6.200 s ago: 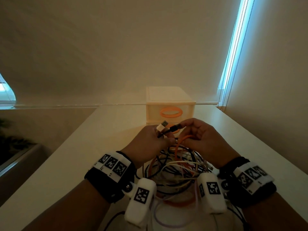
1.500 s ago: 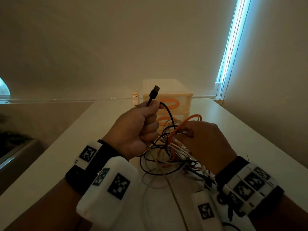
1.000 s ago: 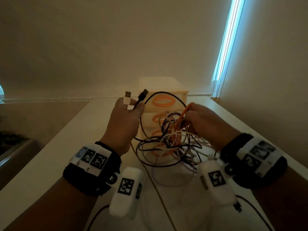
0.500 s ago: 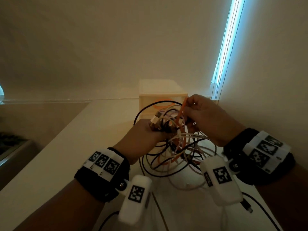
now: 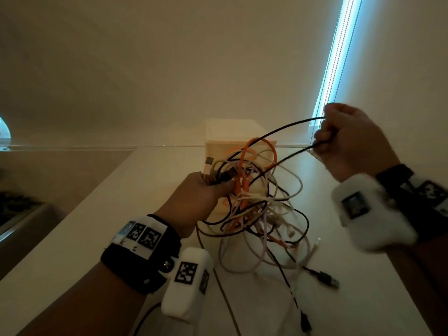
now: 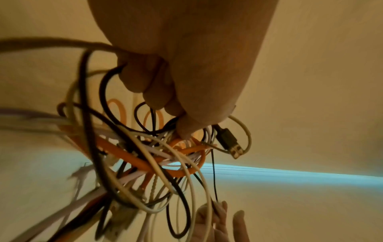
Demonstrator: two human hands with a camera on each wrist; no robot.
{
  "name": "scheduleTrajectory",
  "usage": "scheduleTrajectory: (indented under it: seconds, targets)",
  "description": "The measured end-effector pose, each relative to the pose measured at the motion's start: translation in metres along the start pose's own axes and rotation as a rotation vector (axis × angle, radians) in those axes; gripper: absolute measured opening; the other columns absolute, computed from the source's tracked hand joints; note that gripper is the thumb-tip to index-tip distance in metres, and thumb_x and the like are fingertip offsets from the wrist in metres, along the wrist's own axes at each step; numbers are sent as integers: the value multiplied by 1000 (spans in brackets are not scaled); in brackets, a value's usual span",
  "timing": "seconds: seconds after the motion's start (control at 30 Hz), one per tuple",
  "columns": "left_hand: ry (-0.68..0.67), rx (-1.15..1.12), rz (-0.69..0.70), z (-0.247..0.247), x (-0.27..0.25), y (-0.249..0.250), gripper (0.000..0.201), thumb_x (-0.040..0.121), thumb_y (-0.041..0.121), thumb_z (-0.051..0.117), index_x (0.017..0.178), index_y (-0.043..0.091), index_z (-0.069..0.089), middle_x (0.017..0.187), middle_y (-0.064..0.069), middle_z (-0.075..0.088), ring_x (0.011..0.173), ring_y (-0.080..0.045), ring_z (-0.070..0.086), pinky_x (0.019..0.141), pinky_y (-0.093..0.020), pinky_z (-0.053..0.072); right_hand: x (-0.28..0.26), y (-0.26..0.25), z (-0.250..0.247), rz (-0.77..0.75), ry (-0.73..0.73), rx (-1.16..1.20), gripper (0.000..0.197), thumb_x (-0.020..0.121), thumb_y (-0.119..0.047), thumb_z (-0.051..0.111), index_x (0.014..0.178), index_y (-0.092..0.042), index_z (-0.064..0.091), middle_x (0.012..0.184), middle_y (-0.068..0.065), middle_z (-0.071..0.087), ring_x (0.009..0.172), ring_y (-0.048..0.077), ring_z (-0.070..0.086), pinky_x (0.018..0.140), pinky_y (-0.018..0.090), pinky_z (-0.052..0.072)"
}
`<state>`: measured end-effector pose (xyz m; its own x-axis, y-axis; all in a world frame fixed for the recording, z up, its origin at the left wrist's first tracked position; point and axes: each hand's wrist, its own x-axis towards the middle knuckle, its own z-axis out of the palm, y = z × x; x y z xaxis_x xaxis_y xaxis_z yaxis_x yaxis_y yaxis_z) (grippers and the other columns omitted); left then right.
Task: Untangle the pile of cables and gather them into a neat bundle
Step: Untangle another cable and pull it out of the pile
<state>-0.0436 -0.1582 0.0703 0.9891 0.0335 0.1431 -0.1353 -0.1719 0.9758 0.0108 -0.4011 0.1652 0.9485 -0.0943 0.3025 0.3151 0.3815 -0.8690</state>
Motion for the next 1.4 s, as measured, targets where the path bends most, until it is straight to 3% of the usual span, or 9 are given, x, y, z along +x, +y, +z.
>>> scheduleTrajectory:
  seconds: [0.13,0.33,0.47,0.53,0.63,0.93,1.07,1.23,1.4]
  targets:
    - [3,-55,-10,0,2,-7,31,99,27,63,90,-1,71,54,-5,25,46,-17,15,48,-30,16,-27,27,-7,-320,-105,-724,24,87,-39,74,103,-28,60,106,-1,58,89,16,64,79,35,58]
    - [-21,-35,-24,2,3,-8,38,100,27,61,96,-10,67,52,-3,26,44,-17,16,45,-28,18,-57,22,-10,-1106,-99,-1632,27,84,-53,69,99,-31,73,136,9,52,127,36,42,95,46,30]
    - [-52,-75,-51,1,2,-7,35,101,27,60,92,-5,70,53,-3,25,45,-16,14,45,-28,15,-64,8,4,-1278,-374,-1634,11,82,-38,75,80,-27,74,100,0,66,99,32,56,83,45,32]
    - [-66,-95,-66,0,2,-6,30,101,26,59,86,3,71,53,-1,25,45,-15,15,46,-29,15,-64,14,13,-1243,-617,-1754,9,76,-32,78,73,-26,72,76,-4,61,79,24,55,74,42,37]
    - [-96,-108,-84,1,2,-6,24,102,24,59,89,5,67,52,0,27,44,-14,16,44,-27,16,-59,31,21,-1072,-710,-1923,16,67,-29,89,69,-30,73,69,-5,60,68,20,52,69,39,41]
    - [-191,-237,-143,-8,6,-7,19,101,22,57,96,4,62,50,3,24,40,-10,16,38,-20,17,-50,45,35,-844,-626,-2005,9,91,-42,65,93,-33,68,81,-11,67,80,17,61,80,38,27]
    - [-196,-230,-156,-6,5,-7,21,101,22,57,85,10,62,52,2,24,40,-10,16,37,-20,17,-47,55,40,-912,-536,-2016,29,97,-47,55,77,-29,67,69,-12,57,73,16,48,76,39,23]
    - [-147,-187,-145,-14,5,-4,21,101,24,58,86,10,60,52,2,24,43,-11,14,41,-24,12,-36,32,26,-667,-763,-1572,21,93,-44,61,94,-30,76,87,-9,57,86,12,51,79,40,48]
    - [-146,-180,-148,-17,6,-2,23,102,24,57,82,15,63,53,2,22,41,-10,16,40,-23,13,-25,21,8,-447,-705,-1197,5,88,-26,72,86,-22,71,88,-5,64,82,9,60,76,24,49]
